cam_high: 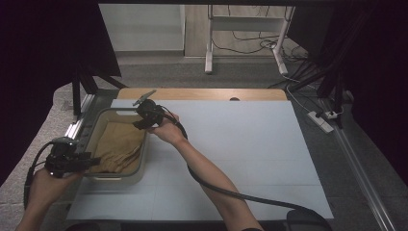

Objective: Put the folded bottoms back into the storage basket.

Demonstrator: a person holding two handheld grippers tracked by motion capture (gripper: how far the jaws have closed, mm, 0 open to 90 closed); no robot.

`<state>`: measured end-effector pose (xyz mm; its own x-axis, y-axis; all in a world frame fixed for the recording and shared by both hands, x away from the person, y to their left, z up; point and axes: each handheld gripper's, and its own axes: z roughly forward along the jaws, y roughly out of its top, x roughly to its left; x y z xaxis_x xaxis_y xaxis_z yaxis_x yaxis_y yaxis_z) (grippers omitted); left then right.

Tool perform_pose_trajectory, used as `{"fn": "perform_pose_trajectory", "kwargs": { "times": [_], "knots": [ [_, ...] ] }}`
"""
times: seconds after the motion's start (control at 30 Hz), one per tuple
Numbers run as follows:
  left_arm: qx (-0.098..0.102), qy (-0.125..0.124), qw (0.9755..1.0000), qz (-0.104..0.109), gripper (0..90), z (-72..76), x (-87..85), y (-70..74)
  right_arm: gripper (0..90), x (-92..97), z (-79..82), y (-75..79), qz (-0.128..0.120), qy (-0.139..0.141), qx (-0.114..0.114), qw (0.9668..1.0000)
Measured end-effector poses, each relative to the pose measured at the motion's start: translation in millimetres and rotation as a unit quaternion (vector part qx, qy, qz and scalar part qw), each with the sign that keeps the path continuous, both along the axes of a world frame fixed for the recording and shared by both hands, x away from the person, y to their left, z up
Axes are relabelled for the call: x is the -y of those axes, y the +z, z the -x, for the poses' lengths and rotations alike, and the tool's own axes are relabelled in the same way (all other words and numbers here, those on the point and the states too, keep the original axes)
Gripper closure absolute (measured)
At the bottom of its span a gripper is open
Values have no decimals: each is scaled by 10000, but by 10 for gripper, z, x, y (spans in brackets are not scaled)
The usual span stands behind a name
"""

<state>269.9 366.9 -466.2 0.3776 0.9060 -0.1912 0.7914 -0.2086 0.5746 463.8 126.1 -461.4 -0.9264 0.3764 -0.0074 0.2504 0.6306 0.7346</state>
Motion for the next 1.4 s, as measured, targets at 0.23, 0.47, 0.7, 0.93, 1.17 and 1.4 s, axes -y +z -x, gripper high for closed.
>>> {"fn": "perform_pose_trajectory", "kwargs": {
  "times": [0.23,0.47,0.7,0.93,1.17,1.4],
  "knots": [
    [136,-4,9985,534,297,60,62,44,293,16,39,17,-81,-3,-103,9999],
    [177,-248,9954,912,113,119,201,98,86,46,69,37,-73,-35,-302,9995],
    [786,-474,9914,932,8,187,296,139,6,92,130,74,-36,84,-286,9996],
    [845,-552,9879,1182,0,265,359,160,3,135,188,109,-32,155,-240,9996],
    [796,-743,9875,1137,0,372,487,172,3,172,242,115,25,122,-196,9997],
    [700,-903,9863,1193,0,453,564,140,3,210,310,131,42,157,-146,9998]
  ]
}}
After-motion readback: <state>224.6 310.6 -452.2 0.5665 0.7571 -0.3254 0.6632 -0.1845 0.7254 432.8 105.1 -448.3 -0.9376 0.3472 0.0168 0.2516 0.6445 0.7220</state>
